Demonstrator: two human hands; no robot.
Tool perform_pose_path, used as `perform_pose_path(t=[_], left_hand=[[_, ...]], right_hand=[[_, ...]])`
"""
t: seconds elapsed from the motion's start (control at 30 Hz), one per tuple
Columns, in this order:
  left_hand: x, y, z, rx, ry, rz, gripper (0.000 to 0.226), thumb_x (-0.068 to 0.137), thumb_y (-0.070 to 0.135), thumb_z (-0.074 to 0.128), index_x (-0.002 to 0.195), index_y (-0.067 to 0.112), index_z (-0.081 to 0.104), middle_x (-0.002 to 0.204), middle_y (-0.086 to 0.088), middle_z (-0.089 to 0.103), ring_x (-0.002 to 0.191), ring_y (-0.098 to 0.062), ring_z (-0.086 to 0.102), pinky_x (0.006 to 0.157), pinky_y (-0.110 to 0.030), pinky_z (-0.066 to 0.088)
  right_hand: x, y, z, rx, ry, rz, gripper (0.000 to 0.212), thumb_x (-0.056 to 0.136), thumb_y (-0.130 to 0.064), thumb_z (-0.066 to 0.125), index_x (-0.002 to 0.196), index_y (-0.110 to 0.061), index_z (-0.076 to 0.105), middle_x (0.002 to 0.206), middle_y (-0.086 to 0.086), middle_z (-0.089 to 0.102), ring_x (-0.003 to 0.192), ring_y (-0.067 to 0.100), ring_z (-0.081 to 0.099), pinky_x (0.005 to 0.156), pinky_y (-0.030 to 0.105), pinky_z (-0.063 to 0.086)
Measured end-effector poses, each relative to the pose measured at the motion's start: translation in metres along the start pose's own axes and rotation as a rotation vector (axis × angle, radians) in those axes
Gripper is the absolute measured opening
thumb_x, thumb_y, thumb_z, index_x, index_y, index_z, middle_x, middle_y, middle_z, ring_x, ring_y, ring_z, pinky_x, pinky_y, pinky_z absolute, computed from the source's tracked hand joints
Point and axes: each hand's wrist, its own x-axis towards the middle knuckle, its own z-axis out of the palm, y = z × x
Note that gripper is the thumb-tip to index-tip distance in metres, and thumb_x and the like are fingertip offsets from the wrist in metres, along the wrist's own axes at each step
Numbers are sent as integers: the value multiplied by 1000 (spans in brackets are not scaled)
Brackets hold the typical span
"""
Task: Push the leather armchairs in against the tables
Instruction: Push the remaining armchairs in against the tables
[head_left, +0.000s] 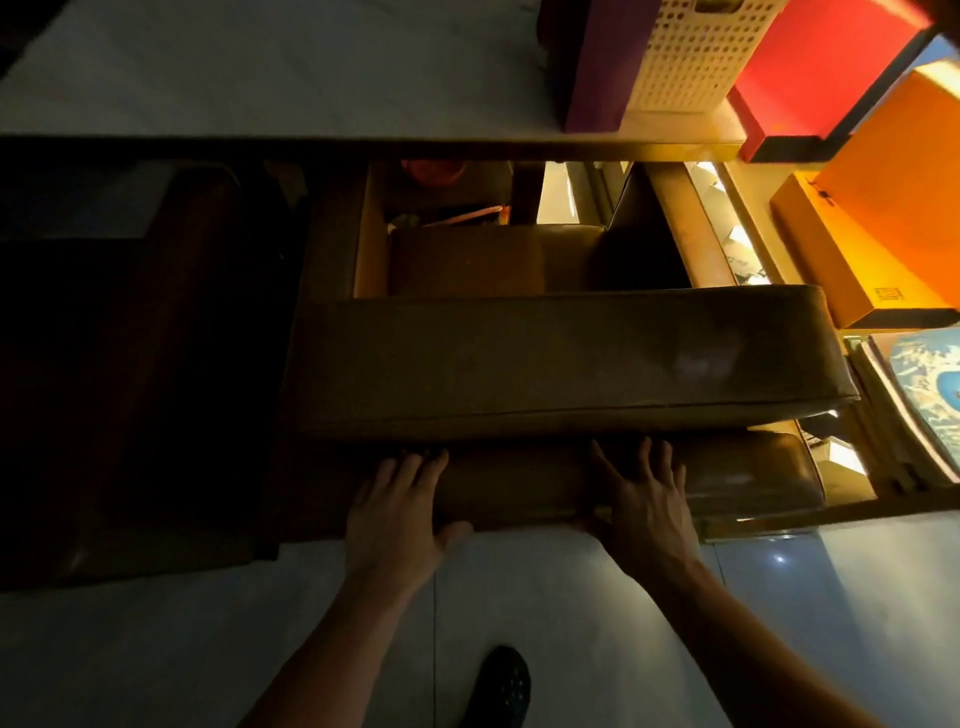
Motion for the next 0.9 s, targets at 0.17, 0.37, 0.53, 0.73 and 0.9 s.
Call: perform_pose_path(t=[0.17,0.37,0.53,0.73,0.9], left_hand=[[-12,-10,0,3,17,22,83,77,74,55,146,33,35,141,7,45,130,-22,37,101,-42,40],[-47,-44,1,17,55,52,82,75,76,56,143,32,42,134,7,51,125,-22,43,95,-42,43],[-84,-70,-2,7,46,48,80,74,76,55,141,34,44,131,8,53,121,-20,45,91,-40,45],[-137,-96,-3,16,2,32,80,64,76,62,131,34,55,119,7,62,107,-21,55,82,-40,52],[-166,-126,-2,23,-23,18,80,65,82,43,128,36,57,116,9,65,102,-21,59,72,-38,57]], right_hand=[[-13,-10,8,2,2,-8,97,86,-70,52,154,-41,-11,162,25,-10,146,51,-12,120,61,4],[-44,-38,26,-11,-21,-23,96,87,-70,51,155,-38,-8,160,30,-7,144,56,-9,118,64,5],[-77,-68,35,-22,-66,-26,94,89,-70,48,156,-36,-8,159,31,-7,143,58,-7,118,65,9],[-124,-96,52,9,-155,-21,93,89,-69,47,155,-36,-12,160,28,-13,143,57,-12,118,64,5],[-147,-125,60,33,-191,-21,95,91,-66,47,151,-33,-18,160,28,-12,143,57,-13,119,64,5]])
